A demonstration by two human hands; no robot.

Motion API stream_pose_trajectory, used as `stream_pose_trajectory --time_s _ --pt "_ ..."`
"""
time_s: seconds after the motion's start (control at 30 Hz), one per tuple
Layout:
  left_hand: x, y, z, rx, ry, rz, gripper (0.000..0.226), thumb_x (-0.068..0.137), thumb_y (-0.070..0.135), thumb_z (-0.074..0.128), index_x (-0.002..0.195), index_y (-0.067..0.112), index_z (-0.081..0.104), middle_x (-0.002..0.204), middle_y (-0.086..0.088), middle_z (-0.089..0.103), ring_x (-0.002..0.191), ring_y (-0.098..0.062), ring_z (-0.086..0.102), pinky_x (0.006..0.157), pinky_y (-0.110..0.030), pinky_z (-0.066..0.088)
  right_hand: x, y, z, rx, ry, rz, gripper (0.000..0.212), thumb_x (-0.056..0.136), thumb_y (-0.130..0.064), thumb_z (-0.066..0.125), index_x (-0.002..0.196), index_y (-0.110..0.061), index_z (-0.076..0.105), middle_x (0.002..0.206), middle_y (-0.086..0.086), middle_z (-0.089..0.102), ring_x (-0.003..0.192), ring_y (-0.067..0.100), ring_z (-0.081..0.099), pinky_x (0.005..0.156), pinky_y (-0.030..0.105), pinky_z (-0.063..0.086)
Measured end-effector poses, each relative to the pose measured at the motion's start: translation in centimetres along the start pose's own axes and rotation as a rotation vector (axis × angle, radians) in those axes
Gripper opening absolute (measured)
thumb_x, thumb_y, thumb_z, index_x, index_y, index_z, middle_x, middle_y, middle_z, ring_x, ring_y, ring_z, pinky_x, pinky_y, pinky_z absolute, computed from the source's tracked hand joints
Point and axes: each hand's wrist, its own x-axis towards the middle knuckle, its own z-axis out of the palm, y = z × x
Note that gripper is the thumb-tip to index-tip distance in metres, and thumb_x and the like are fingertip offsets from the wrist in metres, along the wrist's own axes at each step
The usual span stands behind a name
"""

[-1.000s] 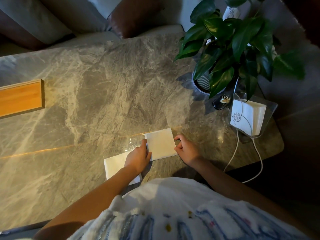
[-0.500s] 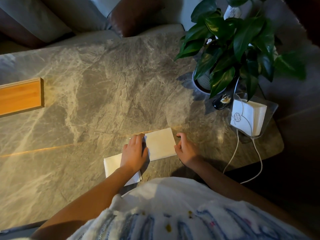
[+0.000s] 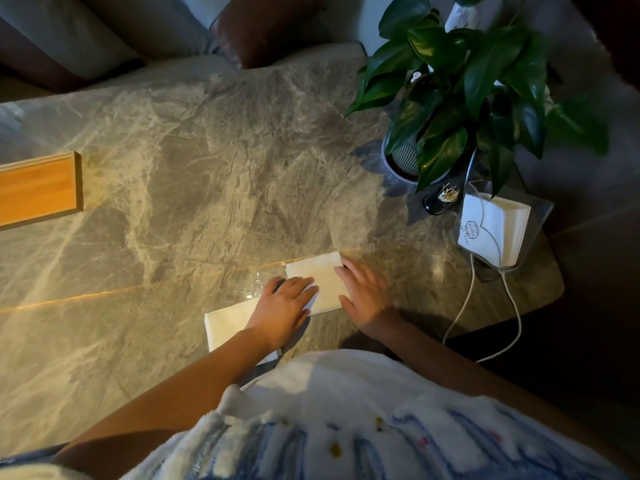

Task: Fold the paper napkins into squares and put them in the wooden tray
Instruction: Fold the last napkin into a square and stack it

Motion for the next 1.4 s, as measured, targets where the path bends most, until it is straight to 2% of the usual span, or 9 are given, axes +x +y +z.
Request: stream_pose_trajectory --time_s 0.1,0.17,0.23,0.37,0.57,0.93,1.27,1.4 --pt "0.3 0.1 0.8 0.042 -0.136 -0.015 0.054 0.092 0.036 0.044 0.142 0.018 0.037 0.152 -0.004 0.034 0.139 -0.022 0.034 0.113 -0.046 0.021 0.3 -0.5 0.7 -0.099 -0.066 -0.06 0.061 0.095 -0.03 0.047 0.15 -0.022 0.021 0.162 -0.006 0.007 0.148 0.017 0.009 0.116 0.043 0.017" --pt "0.5 0.1 1.3 0.056 -0.196 -0.064 0.058 0.095 0.04 0.032 0.148 0.019 0.021 0.159 -0.003 0.017 0.145 -0.022 0.017 0.115 -0.048 0.008 0.5 -0.8 1.2 -0.128 -0.12 -0.066 0.062 0.097 -0.029 0.044 0.151 -0.024 0.014 0.162 -0.008 0.0 0.149 0.015 0.001 0.117 0.048 0.014" --pt "0.5 0.2 1.5 0.066 -0.21 -0.107 0.059 0.096 0.042 0.029 0.149 0.02 0.014 0.16 -0.002 0.011 0.146 -0.022 0.011 0.116 -0.05 0.004 0.6 -0.7 1.6 -0.153 -0.158 -0.067 0.063 0.099 -0.027 0.042 0.152 -0.025 0.009 0.162 -0.009 -0.004 0.149 0.014 -0.005 0.117 0.051 0.012" --pt "0.5 0.3 1.6 0.045 -0.199 -0.135 0.058 0.097 0.042 0.028 0.149 0.022 0.013 0.16 -0.001 0.008 0.147 -0.023 0.009 0.116 -0.05 0.004 0.8 -0.6 1.8 -0.153 -0.161 -0.068 0.061 0.1 -0.027 0.041 0.152 -0.026 0.009 0.162 -0.009 -0.003 0.149 0.013 -0.006 0.117 0.052 0.011" --pt "0.8 0.2 1.6 0.038 -0.212 -0.178 0.057 0.096 0.043 0.035 0.147 0.024 0.018 0.16 -0.006 0.007 0.146 -0.028 0.005 0.117 -0.053 0.003 0.8 -1.1 0.9 -0.134 -0.105 -0.082 0.058 0.099 -0.024 0.043 0.15 -0.027 0.018 0.161 -0.007 0.01 0.147 0.018 0.009 0.114 0.048 0.018" --pt "0.9 0.2 2.0 0.053 -0.227 -0.213 0.066 0.096 0.052 0.024 0.15 0.02 0.0 0.16 -0.004 -0.007 0.147 -0.026 -0.007 0.115 -0.054 -0.004 0.6 -0.6 1.4 -0.147 -0.072 -0.069 0.063 0.095 -0.026 0.052 0.15 -0.028 0.021 0.162 -0.007 0.011 0.146 0.022 0.016 0.115 0.046 0.018" --pt "0.9 0.1 2.7 0.071 -0.247 -0.194 0.072 0.095 0.055 0.025 0.149 0.02 -0.007 0.16 -0.001 -0.011 0.146 -0.026 -0.01 0.115 -0.054 -0.005 0.4 0.2 2.1 -0.124 -0.088 -0.042 0.07 0.091 -0.038 0.055 0.15 -0.03 0.018 0.162 -0.008 0.007 0.148 0.021 0.009 0.115 0.049 0.016" --pt "0.8 0.0 2.8 0.051 -0.247 -0.229 0.075 0.094 0.057 0.026 0.149 0.019 -0.008 0.159 -0.002 -0.012 0.146 -0.025 -0.011 0.115 -0.054 -0.003 0.2 0.8 2.1 -0.096 -0.088 -0.003 0.069 0.093 -0.037 0.051 0.151 -0.033 0.014 0.162 -0.012 0.005 0.149 0.02 0.006 0.116 0.051 0.014"
